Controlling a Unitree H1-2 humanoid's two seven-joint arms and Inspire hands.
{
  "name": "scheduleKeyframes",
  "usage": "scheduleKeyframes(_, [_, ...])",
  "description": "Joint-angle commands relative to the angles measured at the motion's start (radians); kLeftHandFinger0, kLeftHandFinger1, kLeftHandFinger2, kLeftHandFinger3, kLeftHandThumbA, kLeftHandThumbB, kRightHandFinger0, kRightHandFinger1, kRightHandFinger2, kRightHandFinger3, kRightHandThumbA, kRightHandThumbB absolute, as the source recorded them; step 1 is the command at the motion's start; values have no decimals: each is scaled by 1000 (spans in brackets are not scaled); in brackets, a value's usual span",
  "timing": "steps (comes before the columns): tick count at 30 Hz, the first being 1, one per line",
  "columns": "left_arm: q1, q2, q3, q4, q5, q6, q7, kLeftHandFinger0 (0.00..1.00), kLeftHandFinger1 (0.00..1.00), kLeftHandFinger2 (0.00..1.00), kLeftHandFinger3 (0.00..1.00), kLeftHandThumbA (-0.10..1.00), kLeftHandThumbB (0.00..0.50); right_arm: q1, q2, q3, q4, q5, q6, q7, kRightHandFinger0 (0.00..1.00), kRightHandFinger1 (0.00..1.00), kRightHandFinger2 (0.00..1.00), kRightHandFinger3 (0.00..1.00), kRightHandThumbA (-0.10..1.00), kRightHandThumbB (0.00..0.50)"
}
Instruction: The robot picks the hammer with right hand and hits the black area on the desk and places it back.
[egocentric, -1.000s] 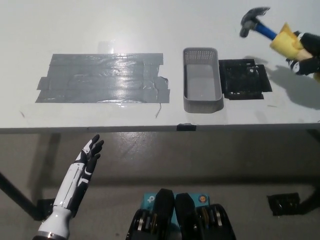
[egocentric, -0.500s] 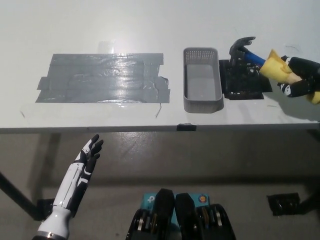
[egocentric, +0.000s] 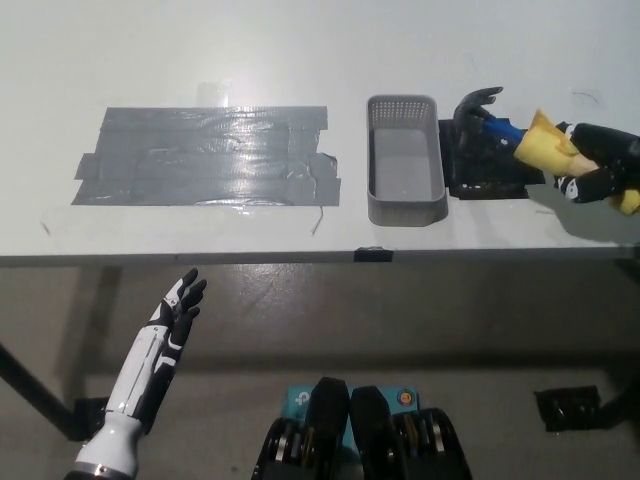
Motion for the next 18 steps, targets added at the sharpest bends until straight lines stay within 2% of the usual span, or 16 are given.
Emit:
scheduleKeyframes(1, [-6, 10, 7, -32, -4, -26, -2, 1000, 1000, 1000, 1000, 1000, 14, -47, -34, -16, -43, 2, -21, 8, 151, 595, 887, 996, -100, 109])
scheduleKeyframes(3, [-2, 11, 8, -32, -1, -30, 0, 1000, 1000, 1000, 1000, 1000, 17, -46, -33, -25, -41, 13, -25, 8, 152, 597, 887, 998, -100, 114])
scheduleKeyframes(6, [-6, 10, 5, -29, 2, -34, -1, 1000, 1000, 1000, 1000, 1000, 14, -64, -41, -45, -35, 26, -6, 13, 196, 655, 926, 1000, -100, 105])
scheduleKeyframes(10, [-5, 7, 12, -32, -8, -32, 2, 1000, 1000, 1000, 1000, 1000, 9, -134, -50, -167, -48, 122, 52, 26, 207, 673, 974, 1000, -100, 79])
scheduleKeyframes(11, [-4, 7, 13, -33, -9, -32, 2, 1000, 1000, 1000, 1000, 1000, 12, -166, -52, -197, -22, 145, 45, 28, 204, 658, 953, 1000, -100, 89])
scheduleKeyframes(13, [-7, 11, 14, -34, -5, -26, 1, 1000, 1000, 1000, 1000, 1000, 10, -193, -58, -239, -64, 142, 122, 15, 222, 661, 945, 1000, -100, 105])
scheduleKeyframes(17, [-11, 6, 12, -30, 0, -33, 5, 1000, 1000, 1000, 1000, 1000, 17, -229, -80, -324, -91, 192, 152, 32, 258, 678, 967, 1000, -100, 51])
scheduleKeyframes(18, [-10, 8, 12, -30, 2, -34, 5, 1000, 1000, 1000, 1000, 1000, 15, -226, -78, -332, -90, 196, 149, 34, 241, 660, 949, 1000, -100, 60])
